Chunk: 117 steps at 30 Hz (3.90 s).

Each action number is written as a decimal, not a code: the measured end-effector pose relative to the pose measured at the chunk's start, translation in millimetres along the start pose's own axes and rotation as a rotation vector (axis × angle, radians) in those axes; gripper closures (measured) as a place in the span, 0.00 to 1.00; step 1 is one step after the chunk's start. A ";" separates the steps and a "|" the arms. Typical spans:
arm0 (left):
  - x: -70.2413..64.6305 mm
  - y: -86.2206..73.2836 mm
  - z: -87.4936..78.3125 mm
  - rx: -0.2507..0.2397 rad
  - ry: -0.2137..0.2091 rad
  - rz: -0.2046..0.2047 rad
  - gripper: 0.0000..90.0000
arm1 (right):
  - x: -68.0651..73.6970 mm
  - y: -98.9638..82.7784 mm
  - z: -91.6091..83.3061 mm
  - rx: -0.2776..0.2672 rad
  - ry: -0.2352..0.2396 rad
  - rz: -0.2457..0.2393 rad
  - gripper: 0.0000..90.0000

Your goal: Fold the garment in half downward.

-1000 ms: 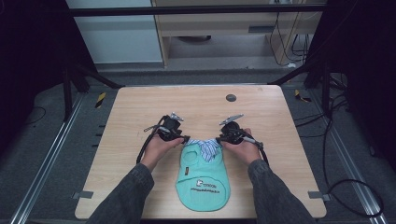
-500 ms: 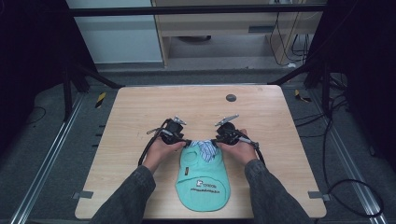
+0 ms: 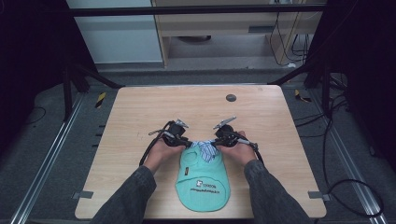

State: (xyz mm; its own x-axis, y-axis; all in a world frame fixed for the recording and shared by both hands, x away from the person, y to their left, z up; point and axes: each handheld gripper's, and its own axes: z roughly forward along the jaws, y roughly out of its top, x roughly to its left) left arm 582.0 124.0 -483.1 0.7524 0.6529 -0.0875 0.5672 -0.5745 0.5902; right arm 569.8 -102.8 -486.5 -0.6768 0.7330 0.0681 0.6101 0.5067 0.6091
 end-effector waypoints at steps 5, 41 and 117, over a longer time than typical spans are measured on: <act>-1.9 -0.2 -0.6 0.010 -0.018 0.008 0.93 | 1.6 -0.2 -0.9 0.004 0.021 -0.030 0.93; -22.8 27.7 -53.1 -0.062 0.026 0.159 0.96 | 8.4 16.2 -60.7 -0.073 0.006 -0.172 0.93; -29.0 61.2 -90.4 -0.143 0.145 0.242 0.96 | 8.2 54.3 -97.3 -0.110 -0.107 -0.276 0.93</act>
State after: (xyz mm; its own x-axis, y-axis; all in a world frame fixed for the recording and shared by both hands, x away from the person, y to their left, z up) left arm 564.6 114.5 -371.8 0.7985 0.5749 0.1785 0.3168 -0.6535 0.6874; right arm 557.3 -113.4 -376.0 -0.7602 0.6207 -0.1917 0.3567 0.6454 0.6755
